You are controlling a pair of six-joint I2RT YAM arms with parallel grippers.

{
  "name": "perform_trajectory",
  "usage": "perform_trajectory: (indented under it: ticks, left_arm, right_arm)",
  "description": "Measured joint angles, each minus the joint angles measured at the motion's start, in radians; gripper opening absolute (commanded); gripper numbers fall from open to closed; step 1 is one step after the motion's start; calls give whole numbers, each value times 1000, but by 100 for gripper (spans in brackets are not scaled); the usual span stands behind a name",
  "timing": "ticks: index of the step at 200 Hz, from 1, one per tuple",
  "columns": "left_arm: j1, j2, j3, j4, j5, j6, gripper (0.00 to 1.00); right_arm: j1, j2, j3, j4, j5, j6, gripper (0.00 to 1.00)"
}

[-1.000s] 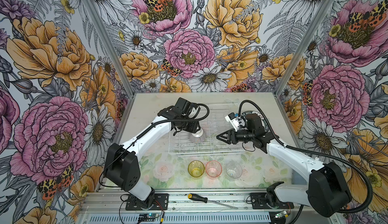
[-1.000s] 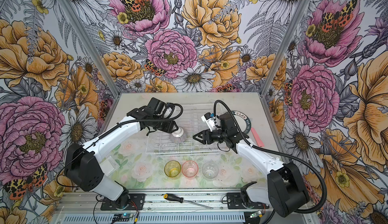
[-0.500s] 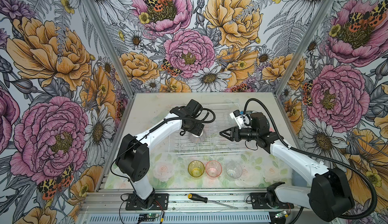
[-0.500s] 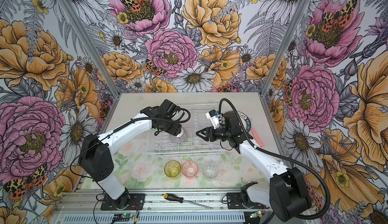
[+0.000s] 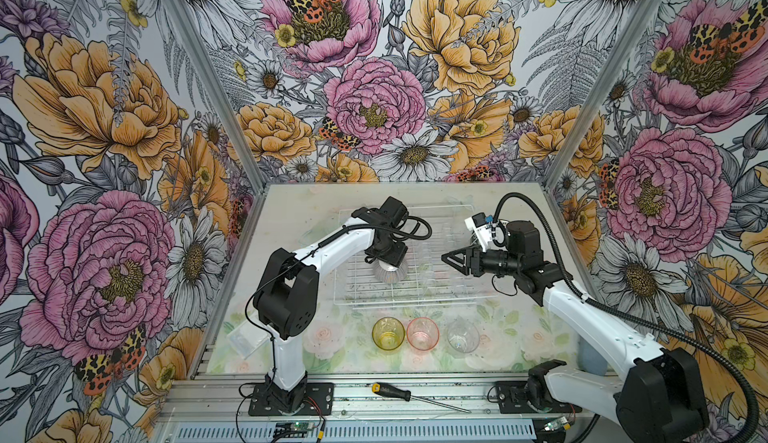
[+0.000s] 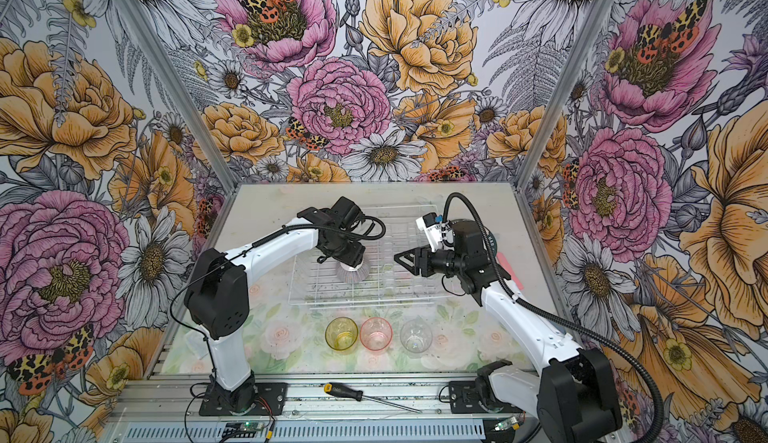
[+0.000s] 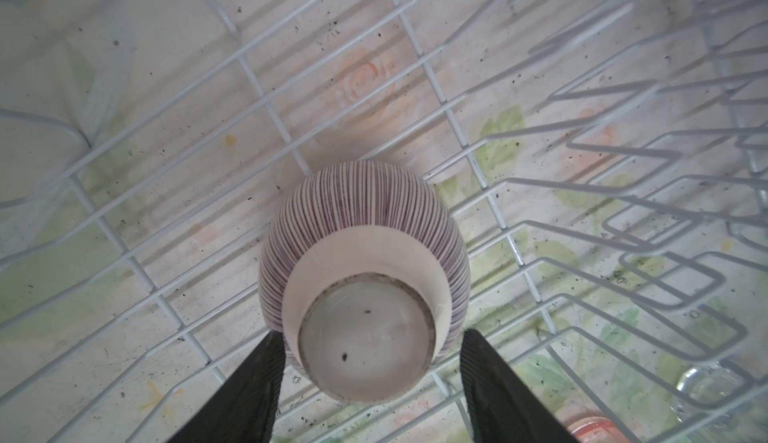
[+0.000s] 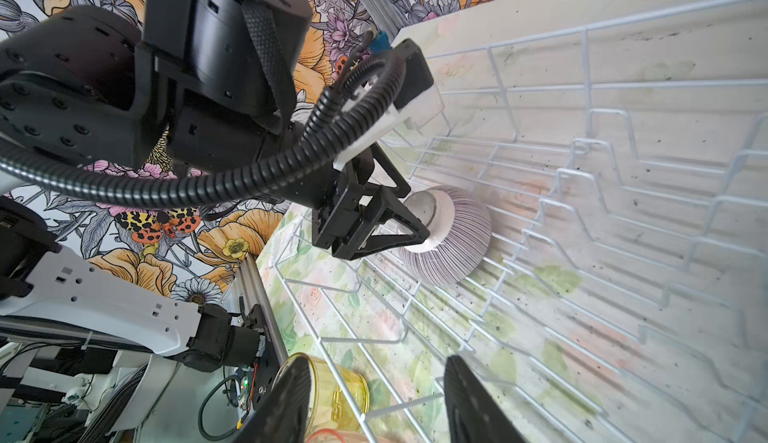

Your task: Unload the mixed dishes from the dish rack

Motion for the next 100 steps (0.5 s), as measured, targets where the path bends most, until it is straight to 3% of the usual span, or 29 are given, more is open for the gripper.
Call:
perform_trajectory:
  ticks: [100]
  left_arm:
    - [0, 16, 11, -25, 0, 0, 66]
  right_arm:
    - [-16, 0, 0, 0, 0, 3, 54]
